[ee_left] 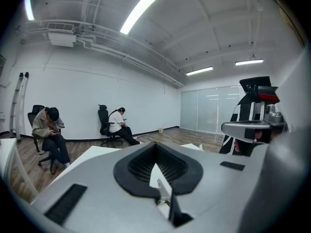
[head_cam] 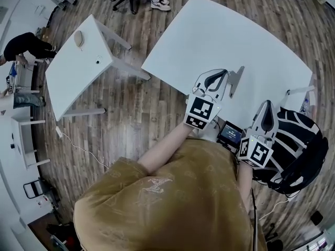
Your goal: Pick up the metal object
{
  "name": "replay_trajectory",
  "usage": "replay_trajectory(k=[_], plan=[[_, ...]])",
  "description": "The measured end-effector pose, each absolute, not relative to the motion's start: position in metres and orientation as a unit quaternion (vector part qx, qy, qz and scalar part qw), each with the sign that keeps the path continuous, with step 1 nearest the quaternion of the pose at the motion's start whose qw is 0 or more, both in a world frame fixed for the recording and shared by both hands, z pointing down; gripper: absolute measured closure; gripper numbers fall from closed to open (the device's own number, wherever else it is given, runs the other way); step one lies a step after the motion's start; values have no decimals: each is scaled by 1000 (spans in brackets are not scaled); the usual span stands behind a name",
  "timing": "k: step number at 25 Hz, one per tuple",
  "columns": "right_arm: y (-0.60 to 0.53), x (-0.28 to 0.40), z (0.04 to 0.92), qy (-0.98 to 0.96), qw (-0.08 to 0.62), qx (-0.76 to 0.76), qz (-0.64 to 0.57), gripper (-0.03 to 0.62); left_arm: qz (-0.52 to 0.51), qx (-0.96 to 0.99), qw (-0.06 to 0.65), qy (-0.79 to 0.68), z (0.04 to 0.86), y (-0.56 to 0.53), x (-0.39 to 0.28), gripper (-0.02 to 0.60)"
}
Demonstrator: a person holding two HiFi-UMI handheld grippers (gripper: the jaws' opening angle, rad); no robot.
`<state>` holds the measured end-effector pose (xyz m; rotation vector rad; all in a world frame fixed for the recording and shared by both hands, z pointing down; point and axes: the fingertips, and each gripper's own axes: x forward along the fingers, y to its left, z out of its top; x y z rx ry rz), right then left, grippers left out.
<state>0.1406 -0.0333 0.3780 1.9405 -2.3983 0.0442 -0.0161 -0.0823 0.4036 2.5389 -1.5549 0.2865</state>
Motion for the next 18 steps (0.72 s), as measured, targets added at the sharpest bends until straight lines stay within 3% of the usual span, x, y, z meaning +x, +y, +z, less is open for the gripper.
replay_trajectory(k=[18], plan=[[-65, 180, 387, -741, 18, 670, 45, 586, 117, 857, 73, -496, 406, -126, 6, 575]])
